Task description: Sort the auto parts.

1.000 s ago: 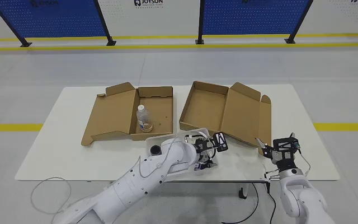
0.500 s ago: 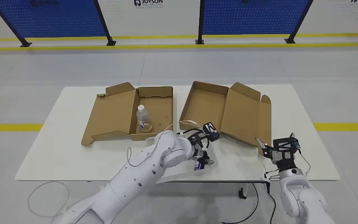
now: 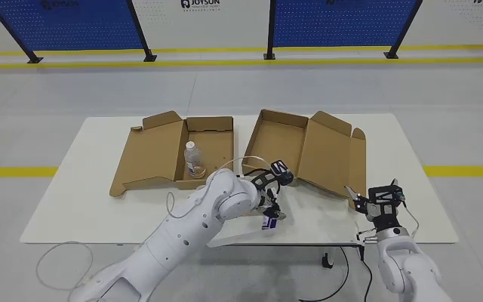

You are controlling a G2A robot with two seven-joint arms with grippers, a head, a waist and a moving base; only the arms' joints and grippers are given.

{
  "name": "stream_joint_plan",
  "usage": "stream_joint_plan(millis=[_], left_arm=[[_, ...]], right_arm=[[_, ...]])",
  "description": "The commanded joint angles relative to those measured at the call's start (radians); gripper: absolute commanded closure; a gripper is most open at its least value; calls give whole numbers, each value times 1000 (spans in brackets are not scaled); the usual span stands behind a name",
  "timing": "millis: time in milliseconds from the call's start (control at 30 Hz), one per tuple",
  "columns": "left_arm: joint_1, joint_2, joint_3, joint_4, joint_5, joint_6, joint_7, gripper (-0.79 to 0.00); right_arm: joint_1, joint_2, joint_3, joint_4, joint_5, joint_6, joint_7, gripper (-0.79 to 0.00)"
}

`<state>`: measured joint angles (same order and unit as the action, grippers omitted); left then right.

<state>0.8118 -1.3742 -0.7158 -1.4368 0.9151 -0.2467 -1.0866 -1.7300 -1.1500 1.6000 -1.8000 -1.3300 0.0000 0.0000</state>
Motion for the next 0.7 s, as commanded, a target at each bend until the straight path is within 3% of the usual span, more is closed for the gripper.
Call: stream_joint_plan(millis=[0, 133, 267, 400, 667], left_arm=[[0, 0, 0, 0, 0, 0, 0, -785], [12, 3, -15, -3, 26, 34, 28, -785], [36, -3, -29, 0, -2, 170, 32, -785], [44, -23, 9, 15, -3, 298, 19, -785], [20, -66, 71, 106, -18, 415, 38, -785]], right_arm=[[0, 0, 0, 0, 0, 0, 0, -785], [0, 0, 0, 0, 0, 0, 0, -785], [0, 0, 0, 0, 0, 0, 0, -785], [0, 0, 0, 0, 0, 0, 0, -785], [0, 0, 0, 0, 0, 0, 0, -785]])
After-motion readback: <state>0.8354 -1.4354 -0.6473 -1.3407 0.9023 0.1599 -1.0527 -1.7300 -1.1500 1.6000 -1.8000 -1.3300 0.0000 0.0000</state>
